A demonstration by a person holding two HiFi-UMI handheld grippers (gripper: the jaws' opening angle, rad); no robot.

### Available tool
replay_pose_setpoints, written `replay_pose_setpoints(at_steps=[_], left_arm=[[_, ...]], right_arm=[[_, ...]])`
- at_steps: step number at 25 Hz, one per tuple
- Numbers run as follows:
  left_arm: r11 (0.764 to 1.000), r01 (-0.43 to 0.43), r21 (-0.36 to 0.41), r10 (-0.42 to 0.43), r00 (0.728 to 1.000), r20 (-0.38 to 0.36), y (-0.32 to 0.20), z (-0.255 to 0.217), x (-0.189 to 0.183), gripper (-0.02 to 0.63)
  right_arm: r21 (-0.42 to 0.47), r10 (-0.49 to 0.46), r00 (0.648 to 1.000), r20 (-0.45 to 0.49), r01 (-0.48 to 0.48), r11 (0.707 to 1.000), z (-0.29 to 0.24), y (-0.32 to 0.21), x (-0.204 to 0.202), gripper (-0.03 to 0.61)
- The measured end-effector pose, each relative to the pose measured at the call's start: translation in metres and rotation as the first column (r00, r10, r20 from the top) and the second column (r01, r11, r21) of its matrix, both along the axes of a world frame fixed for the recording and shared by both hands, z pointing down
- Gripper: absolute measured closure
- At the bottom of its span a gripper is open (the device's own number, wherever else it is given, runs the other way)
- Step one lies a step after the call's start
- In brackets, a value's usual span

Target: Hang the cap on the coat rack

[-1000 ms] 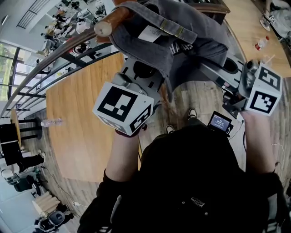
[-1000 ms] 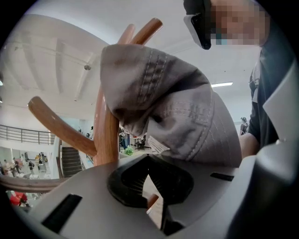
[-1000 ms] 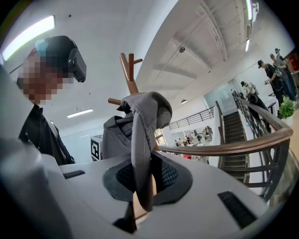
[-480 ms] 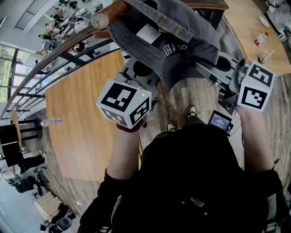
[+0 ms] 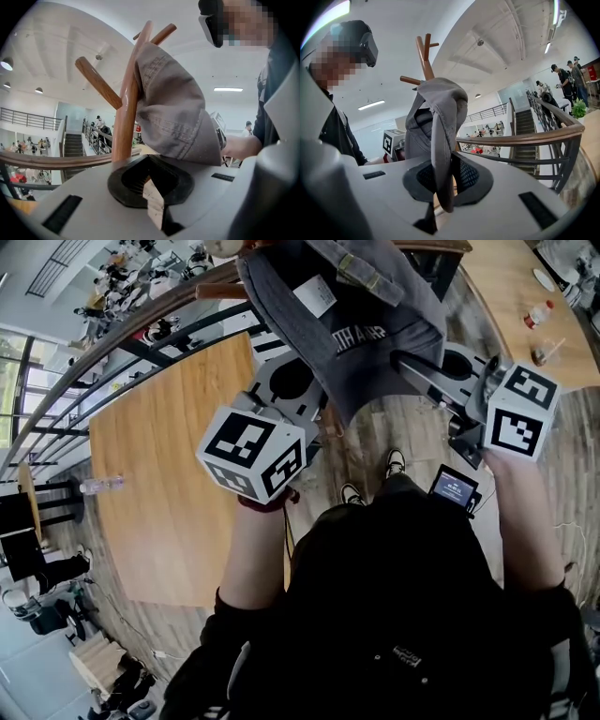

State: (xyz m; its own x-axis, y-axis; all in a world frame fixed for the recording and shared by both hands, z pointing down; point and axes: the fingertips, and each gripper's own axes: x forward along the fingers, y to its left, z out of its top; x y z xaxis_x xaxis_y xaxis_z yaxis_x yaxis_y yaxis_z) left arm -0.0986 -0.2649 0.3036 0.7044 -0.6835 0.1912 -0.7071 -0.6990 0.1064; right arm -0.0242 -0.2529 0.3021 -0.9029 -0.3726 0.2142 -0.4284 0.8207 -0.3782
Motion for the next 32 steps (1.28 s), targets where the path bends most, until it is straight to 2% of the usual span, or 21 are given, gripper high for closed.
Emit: replay_pose_setpoints(at_steps=[8,17,26,27,32], left_arm=[[0.999,0.015,-0.044,-0.018,0.997,-0.073,0.036,-0.002,-0.022,0.608],[1.000,0.007,-0.017,-0.008,0.997,-0.073,0.068,-0.021,-0.018,0.607],[0.998,-0.054,0.018,0.055,0.996,-0.069,0.077,-0.035,-0.001,0.607],[0.998,-0.059,0.018,0.060,0.996,-0.068,0.076,-0.034,0.001,0.607],[0.997,-0.080,0.015,0.080,0.995,-0.062,0.071,-0.030,0.003,0.607]], right_arm=[[0.045,0.044,0.995,-0.093,-0.040,0.998,0.002,-0.005,0.000,0.537],[0.056,0.062,0.993,-0.097,-0.057,0.997,0.000,-0.004,0.000,0.537],[0.078,0.077,0.991,-0.107,-0.068,0.995,0.000,-0.005,0.002,0.535],[0.084,0.080,0.991,-0.107,-0.071,0.994,-0.001,-0.006,0.003,0.530],[0.088,0.099,0.990,-0.099,-0.091,0.992,0.002,-0.007,0.006,0.380]])
